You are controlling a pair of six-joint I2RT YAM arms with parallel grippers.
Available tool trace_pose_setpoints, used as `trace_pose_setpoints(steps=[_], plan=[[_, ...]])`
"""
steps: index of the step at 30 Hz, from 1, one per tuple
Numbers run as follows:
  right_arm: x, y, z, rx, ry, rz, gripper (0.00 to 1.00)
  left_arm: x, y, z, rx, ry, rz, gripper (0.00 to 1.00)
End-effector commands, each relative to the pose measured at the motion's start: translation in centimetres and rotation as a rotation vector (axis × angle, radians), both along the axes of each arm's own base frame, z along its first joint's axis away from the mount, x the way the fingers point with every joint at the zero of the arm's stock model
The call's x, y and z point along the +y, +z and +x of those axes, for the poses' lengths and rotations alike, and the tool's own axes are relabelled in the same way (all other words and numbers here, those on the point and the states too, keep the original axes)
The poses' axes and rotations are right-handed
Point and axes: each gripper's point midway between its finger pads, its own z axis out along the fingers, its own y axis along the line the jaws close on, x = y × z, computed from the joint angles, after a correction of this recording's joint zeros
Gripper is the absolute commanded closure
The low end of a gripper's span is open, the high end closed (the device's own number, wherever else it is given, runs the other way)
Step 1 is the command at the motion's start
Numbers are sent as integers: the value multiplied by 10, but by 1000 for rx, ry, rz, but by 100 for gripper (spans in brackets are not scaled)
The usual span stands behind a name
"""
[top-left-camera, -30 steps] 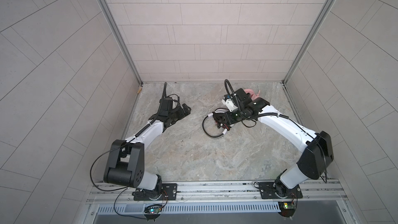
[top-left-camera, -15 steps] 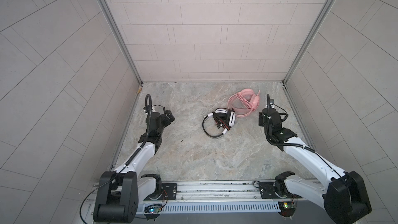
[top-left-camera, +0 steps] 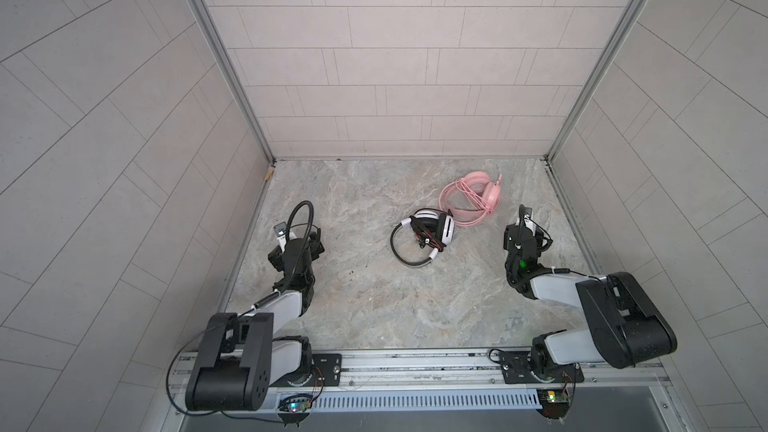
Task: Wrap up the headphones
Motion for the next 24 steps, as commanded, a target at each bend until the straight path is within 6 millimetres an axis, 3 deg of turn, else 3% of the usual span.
trace_pose_setpoints(steps=[1, 4, 8, 14, 15, 24], plan=[[14, 1, 4, -94, 106, -7, 40, 1, 32, 14, -165, -31, 93, 0], [18, -5, 8, -116, 122, -36, 38, -6, 25, 20, -211, -82, 94, 0], [21, -10, 16, -59, 148, -22, 37, -13, 3, 35, -127, -133, 88, 0], [20, -14, 22, -26, 160, 4, 34, -27, -1, 62, -25, -225, 86, 0], [20, -14, 21, -28, 162, 3, 3, -27, -2, 65, -15, -227, 91, 0], [19, -13, 20, -32, 156, -2, 1, -27, -1, 65, -15, -229, 93, 0]])
